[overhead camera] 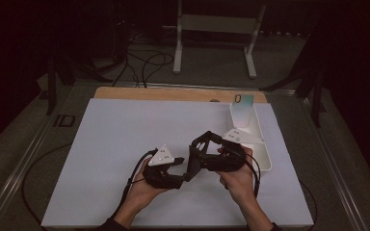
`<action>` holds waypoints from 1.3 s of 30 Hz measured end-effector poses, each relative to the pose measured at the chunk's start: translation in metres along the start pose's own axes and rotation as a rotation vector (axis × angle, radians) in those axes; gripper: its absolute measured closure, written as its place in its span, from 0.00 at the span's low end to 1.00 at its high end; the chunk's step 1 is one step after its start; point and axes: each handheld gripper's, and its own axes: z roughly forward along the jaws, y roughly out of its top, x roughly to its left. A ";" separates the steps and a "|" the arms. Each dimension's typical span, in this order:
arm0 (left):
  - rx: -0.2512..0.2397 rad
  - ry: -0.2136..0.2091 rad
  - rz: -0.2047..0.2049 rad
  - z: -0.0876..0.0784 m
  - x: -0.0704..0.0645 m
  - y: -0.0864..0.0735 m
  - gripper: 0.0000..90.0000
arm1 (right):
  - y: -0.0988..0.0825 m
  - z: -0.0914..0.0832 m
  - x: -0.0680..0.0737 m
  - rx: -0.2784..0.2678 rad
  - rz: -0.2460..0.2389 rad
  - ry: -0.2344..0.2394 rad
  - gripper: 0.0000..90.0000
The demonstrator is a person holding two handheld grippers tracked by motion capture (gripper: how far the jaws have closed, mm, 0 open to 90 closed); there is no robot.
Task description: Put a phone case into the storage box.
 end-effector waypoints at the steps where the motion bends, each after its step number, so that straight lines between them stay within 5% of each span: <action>1: -0.003 0.009 0.002 0.000 0.000 0.000 0.38 | 0.000 0.000 -0.001 0.000 0.001 -0.004 0.15; 13: -0.022 0.103 -0.013 -0.017 0.008 -0.008 0.09 | 0.000 -0.002 -0.004 0.008 0.010 -0.007 0.15; 34: -0.066 0.295 -0.062 -0.068 0.038 -0.041 0.00 | 0.005 -0.004 -0.004 -0.003 0.003 -0.021 0.15; 39: -0.112 0.329 -0.055 -0.086 0.044 -0.058 0.00 | 0.006 -0.005 -0.006 -0.009 0.008 -0.027 0.15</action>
